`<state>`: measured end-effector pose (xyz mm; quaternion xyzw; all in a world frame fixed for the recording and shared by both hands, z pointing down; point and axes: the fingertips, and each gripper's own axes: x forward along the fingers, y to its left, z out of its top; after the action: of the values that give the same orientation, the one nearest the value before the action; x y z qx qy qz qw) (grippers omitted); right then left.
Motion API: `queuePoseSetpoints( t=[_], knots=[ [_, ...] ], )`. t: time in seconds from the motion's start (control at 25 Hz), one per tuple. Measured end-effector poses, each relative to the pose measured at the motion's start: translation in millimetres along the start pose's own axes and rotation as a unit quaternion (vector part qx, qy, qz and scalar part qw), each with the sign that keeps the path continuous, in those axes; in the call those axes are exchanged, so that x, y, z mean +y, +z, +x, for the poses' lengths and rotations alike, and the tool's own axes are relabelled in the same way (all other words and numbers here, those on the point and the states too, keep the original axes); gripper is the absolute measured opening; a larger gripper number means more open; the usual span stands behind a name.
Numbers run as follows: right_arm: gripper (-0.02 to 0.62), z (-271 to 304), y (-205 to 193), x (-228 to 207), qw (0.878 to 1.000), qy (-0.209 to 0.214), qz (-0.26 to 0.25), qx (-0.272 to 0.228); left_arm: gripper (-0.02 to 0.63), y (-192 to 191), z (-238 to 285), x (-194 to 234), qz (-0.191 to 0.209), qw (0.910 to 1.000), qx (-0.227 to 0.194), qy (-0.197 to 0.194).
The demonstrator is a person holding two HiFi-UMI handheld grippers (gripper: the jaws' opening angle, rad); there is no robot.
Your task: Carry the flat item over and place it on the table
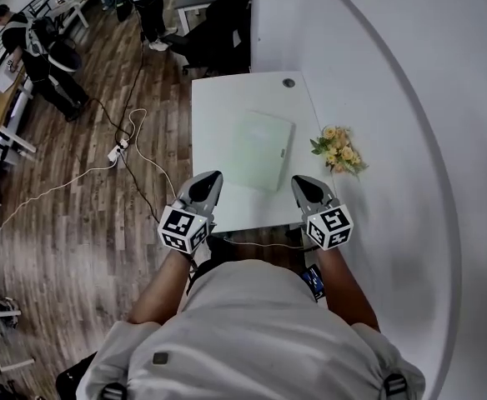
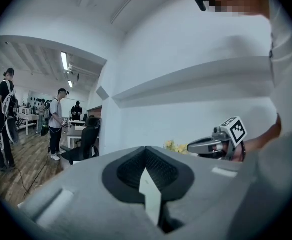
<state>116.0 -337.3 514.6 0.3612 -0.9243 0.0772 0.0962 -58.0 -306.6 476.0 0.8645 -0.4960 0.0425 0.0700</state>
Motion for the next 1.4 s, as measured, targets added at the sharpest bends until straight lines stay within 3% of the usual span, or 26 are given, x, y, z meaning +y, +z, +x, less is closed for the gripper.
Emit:
queuePoseSetpoints(
  t=[0.56, 1.04, 1.4],
  knots=[
    [0.009, -26.5, 10.6, 53.8, 0.998, 0.055, -0.02, -0.022, 0.0, -4.6, -71.5, -28.3, 0.001, 0.999, 0.007, 0.045],
    [0.009, -60.0, 12.7, 122.4, 0.998, 0.032, -0.025, -0.038, 0.0, -4.8, -143.5, -32.7, 0.016, 0.9996, 0.003, 0.023],
    [0.011, -89.4, 15.2, 219.7, 0.998, 0.01, -0.02, -0.054, 0.0, -4.4, -249.8, -28.8, 0.013, 0.9997, -0.014, 0.016]
  ],
)
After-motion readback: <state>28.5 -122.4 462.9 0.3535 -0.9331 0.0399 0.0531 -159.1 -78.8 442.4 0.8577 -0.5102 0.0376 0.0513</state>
